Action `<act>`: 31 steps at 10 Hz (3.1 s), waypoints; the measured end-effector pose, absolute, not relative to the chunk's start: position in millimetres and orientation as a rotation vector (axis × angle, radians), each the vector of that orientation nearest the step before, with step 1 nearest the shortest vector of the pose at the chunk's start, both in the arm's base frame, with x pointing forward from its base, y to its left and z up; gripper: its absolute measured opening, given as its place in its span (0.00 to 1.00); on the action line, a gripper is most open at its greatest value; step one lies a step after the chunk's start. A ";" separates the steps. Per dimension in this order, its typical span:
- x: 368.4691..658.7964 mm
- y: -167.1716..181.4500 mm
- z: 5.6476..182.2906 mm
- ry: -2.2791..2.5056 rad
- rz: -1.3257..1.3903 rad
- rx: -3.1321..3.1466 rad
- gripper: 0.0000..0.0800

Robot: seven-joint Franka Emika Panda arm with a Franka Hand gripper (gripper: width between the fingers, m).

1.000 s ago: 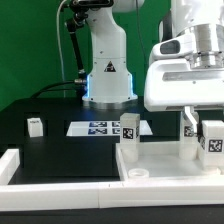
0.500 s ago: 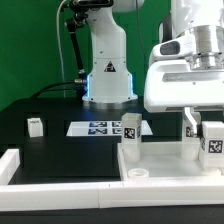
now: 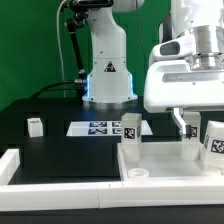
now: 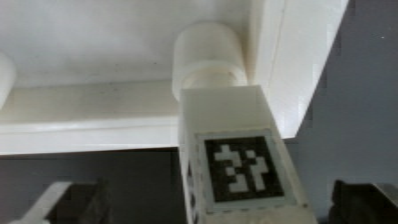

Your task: Assemble square table

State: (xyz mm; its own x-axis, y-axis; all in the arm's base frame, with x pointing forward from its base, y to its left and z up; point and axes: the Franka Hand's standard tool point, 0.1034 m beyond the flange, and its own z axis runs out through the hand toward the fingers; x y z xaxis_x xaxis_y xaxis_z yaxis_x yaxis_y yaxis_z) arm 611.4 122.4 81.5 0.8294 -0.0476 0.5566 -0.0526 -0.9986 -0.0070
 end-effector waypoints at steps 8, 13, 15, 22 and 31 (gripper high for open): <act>622.9 118.6 91.5 -0.133 0.704 3.084 0.81; 627.4 119.2 84.5 -0.182 0.205 3.181 0.81; 628.0 117.6 81.1 -0.240 0.156 3.181 0.81; 628.1 115.8 80.8 -0.751 0.141 3.116 0.36; 625.9 111.2 78.8 -2.106 0.027 2.547 0.55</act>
Offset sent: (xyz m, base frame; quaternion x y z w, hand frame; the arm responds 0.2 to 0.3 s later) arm 0.0000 0.0000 0.0000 0.0000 0.0000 0.0000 1.0000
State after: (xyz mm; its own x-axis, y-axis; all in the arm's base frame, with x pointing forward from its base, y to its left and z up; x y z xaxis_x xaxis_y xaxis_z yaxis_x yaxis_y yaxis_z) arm 625.9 111.2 78.8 0.1931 -0.9769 -0.0912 -0.9743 -0.1799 -0.1357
